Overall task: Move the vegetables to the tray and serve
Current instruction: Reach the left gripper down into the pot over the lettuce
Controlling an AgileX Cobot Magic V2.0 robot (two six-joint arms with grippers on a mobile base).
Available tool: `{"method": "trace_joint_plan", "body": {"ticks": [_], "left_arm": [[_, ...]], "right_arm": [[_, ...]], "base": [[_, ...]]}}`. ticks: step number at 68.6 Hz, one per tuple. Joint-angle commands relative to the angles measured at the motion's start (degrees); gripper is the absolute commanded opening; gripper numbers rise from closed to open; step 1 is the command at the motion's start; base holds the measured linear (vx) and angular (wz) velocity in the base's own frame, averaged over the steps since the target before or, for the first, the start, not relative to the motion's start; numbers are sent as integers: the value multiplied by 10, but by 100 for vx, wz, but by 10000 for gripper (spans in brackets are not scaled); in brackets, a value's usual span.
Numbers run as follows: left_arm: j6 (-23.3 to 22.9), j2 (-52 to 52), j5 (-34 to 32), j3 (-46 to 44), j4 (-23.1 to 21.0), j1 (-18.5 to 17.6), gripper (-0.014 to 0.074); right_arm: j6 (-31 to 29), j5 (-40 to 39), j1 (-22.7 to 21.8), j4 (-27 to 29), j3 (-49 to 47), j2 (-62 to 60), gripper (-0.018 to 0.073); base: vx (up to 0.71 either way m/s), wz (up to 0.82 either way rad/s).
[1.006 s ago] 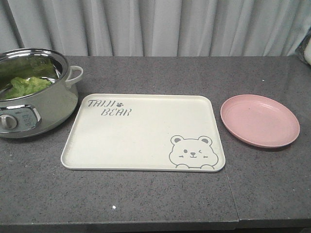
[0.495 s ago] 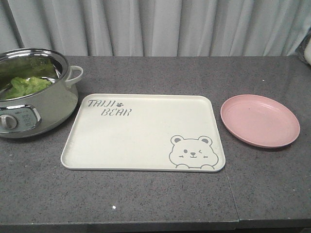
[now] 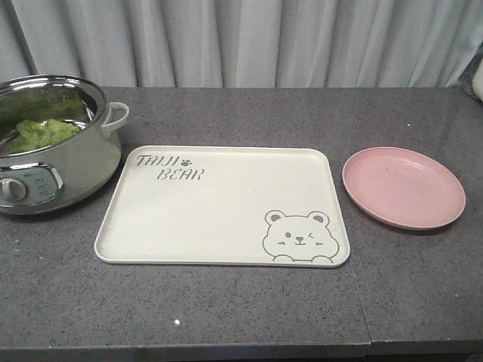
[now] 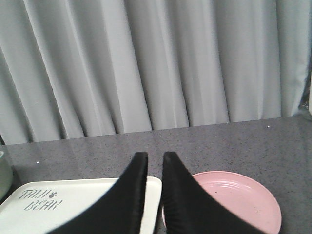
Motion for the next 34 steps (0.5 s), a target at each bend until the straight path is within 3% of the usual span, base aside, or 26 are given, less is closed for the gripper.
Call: {"method": "trace_joint_plan", "body": {"ticks": [1,9,15,21,28,34], "left_arm": [[11,34,19,-47,-1,1,167],[11,58,70,-71,-5,1,365],[3,62,67,-71,-6,1,485],[-5,62,54,-71,-18,1,539],[-4,79,46,-82,-20,1,533],[-3,132,60,-126,4,1,519]], "right_arm": [[-16,-39,0,30,-32,42,239],[-16,-51,0,50,-29,77,516],[-17,-57,0,51,-29,91,668],[-23,-64,0,48,-29,104,727],[-49,-57,0,48,-29,116,720],[-61,-57,0,48,-29,125,704]], "base": [[0,0],[0,0],[0,0],[0,0],[0,0],[0,0]]}}
